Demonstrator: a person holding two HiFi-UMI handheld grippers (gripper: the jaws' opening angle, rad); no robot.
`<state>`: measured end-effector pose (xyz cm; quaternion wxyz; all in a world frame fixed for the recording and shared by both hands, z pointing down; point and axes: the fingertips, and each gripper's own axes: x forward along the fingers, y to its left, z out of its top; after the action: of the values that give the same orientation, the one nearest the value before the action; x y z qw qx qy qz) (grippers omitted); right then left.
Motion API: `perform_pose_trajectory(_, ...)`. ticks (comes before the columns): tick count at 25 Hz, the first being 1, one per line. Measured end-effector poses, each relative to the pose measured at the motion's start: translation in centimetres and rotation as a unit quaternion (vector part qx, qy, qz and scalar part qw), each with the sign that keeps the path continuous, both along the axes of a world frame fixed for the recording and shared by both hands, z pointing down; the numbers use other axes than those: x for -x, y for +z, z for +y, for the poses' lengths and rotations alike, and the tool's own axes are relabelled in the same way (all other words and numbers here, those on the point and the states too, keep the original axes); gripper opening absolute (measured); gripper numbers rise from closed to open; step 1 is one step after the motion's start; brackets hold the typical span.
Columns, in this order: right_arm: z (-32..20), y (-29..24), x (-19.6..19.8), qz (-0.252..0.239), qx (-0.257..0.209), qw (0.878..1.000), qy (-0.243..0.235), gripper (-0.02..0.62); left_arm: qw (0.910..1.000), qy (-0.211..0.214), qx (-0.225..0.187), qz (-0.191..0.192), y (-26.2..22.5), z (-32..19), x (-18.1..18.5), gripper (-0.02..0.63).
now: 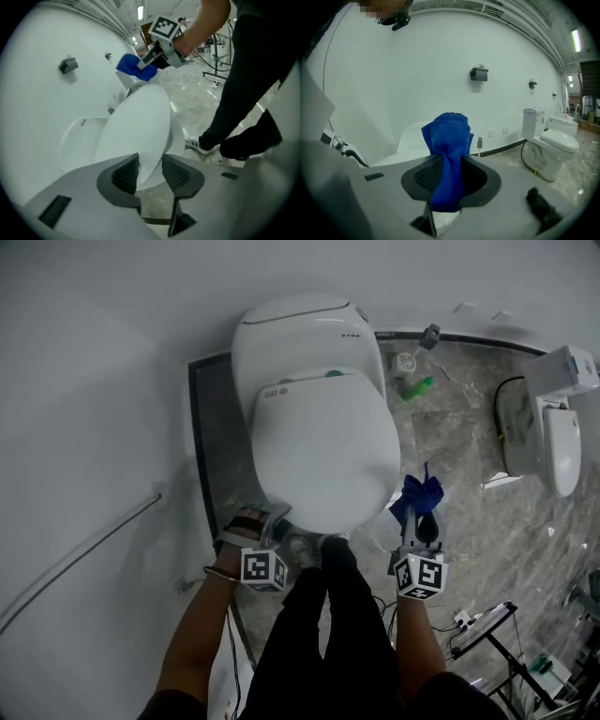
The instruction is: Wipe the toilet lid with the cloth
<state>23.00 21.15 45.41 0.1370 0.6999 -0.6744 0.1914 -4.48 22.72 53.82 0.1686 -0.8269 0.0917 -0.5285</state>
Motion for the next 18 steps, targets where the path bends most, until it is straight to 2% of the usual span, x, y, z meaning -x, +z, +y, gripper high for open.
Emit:
perform_pose_trajectory(4,-0.2,0.5,0.5,0.0,0.001,1.0,-0.01,0.095,0.997,0.0,0.06,-0.047,5.4,2.3,-0.1,0.17)
perform_pose_trajectory(7,-0.8,0.5,1.2,-0.001,0.003,1.0,-0.024,0.095,0.9937,0.006,0.087,-0.071,8.0,3.0,-0.5,0.176)
perform_pose_trajectory(13,-2.4,2.0,4.0,-0.014,0.019,0.998,-0.058,0.095,0.9879,-0.026,0.128,-0.084,11.3,3.0,-0.9,0.175)
perform_pose_trajectory(18,-4.3,2.8,6.4,-0.032,0.03,0.995,-0.091,0.095,0.9868,-0.057,0.136,-0.067,11.1,3.2,-0.9,0.175)
